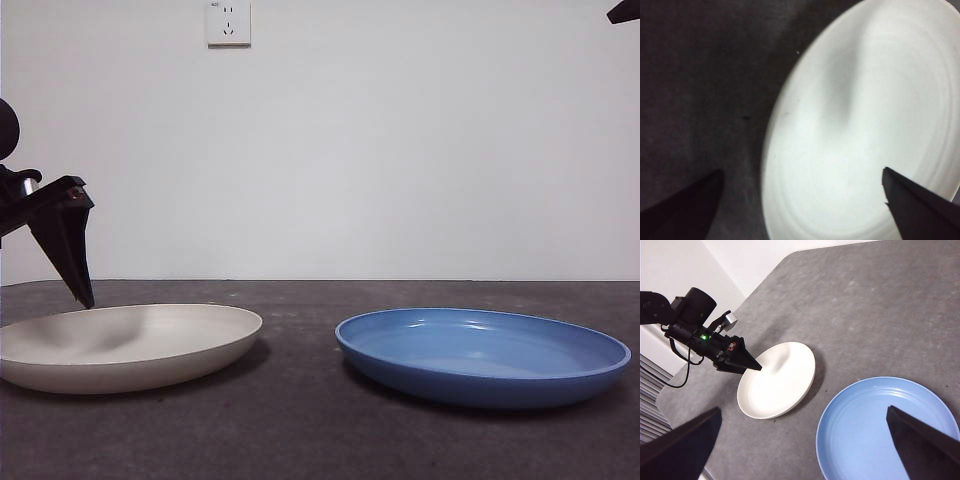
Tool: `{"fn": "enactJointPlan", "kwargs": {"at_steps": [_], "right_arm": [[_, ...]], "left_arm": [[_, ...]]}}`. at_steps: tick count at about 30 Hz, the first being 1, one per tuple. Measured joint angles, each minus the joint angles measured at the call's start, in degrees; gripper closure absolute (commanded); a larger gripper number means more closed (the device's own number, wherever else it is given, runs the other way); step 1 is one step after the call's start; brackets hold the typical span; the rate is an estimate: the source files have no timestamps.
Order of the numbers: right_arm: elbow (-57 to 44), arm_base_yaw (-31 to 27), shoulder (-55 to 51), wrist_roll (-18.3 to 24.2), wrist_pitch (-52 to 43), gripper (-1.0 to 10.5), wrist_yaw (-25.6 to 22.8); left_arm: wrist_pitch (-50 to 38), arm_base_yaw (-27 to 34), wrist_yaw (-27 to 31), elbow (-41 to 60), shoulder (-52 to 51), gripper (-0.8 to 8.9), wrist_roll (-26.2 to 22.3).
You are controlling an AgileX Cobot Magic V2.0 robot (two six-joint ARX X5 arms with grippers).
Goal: Pick up the white plate, put it on the blue plate, put it on desk
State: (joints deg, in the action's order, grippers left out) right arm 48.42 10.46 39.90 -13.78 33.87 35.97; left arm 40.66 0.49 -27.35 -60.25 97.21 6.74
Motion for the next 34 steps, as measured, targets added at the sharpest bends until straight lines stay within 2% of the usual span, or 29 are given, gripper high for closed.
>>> {"fn": "enactJointPlan", "kwargs": {"at_steps": [2, 8, 12, 16, 19, 28, 34], "right_arm": [[0.0, 0.0, 0.0, 0.0, 0.0, 3.4, 0.0], [0.0, 0.0, 0.0, 0.0, 0.0, 3.4, 0.0], [0.0, 0.0, 0.0, 0.0, 0.0, 3.4, 0.0], [0.0, 0.0, 0.0, 0.0, 0.0, 3.4, 0.0], [0.0, 0.0, 0.0, 0.0, 0.02, 3.4, 0.0], [0.0, -0.02, 0.0, 0.0, 0.02, 3.4, 0.0], [1.05, -0.17, 0.0, 0.0, 2.73, 3.4, -0.28]], "left_arm": [[-0.09, 0.0, 0.02, -0.13, 0.24, 3.72, 0.0], [-0.66, 0.0, 0.02, -0.13, 0.37, 6.38, -0.02], [-0.85, 0.0, 1.92, -0.13, 0.37, 6.97, -0.02], [-1.2, 0.0, 4.72, -0.13, 0.48, 7.07, -0.09], [-1.73, 0.0, 4.74, -0.13, 0.79, 8.09, -0.26], [-3.65, -0.02, 4.85, -0.13, 0.9, 8.08, -0.48], [-0.15, -0.37, 4.94, -3.06, 0.98, 8.07, -0.42]]}}
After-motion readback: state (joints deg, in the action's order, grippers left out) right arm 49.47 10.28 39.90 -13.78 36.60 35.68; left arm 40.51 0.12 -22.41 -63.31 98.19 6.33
